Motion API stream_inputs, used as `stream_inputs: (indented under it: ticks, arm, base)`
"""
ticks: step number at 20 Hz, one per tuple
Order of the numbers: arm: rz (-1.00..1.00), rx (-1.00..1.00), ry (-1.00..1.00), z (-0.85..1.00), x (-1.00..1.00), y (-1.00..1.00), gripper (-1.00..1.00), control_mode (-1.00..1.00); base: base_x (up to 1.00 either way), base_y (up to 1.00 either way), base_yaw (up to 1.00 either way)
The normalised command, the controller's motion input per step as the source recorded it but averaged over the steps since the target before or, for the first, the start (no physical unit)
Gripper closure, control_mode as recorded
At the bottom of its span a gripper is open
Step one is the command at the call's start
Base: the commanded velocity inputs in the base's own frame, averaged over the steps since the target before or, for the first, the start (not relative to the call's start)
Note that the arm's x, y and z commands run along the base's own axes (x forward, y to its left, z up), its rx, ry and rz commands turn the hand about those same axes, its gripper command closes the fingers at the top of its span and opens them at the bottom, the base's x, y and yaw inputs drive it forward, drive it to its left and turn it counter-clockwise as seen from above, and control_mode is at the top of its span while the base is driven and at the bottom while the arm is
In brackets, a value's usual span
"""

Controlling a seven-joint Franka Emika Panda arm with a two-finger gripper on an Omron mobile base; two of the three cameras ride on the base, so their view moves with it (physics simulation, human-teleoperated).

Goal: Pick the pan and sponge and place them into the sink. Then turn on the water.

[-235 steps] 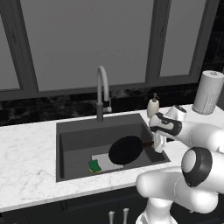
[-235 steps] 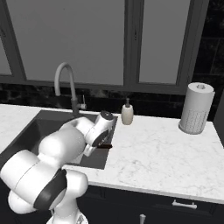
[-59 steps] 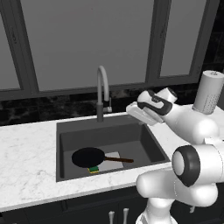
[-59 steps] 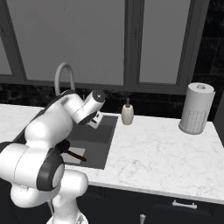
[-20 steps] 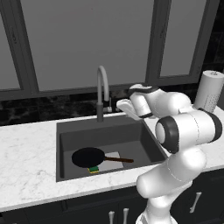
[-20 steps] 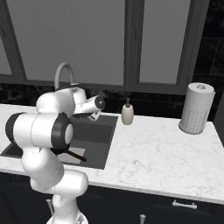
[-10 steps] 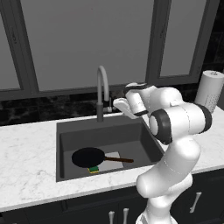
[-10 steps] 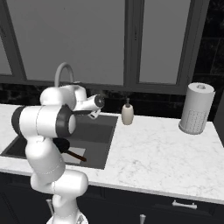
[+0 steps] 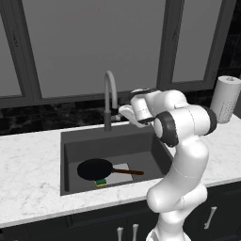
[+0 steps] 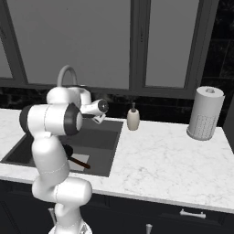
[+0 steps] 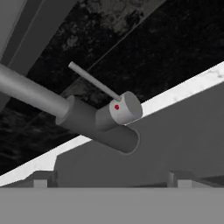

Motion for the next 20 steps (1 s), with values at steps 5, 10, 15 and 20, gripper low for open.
stream_inputs:
  ticks: [5, 10, 15, 20]
  arm:
    - [-0.05, 0.01, 0.00, -0.27, 0.33, 0.04, -1.00, -1.00]
    - [-0.03, 0.00, 0.00, -0.23, 0.27, 0.08, -1.00, -1.00]
    - [-0.01, 0.02, 0.00, -0.04, 0.36, 0.06, -1.00, -1.00]
    - [0.00, 0.02, 0.00, 0.00, 0.39, 0.00, -1.00, -1.00]
  base:
    - [0.00, 0.00, 0.00]
    - [0.00, 0.00, 0.00]
    - [0.00, 0.00, 0.00]
    - [0.00, 0.00, 0.00]
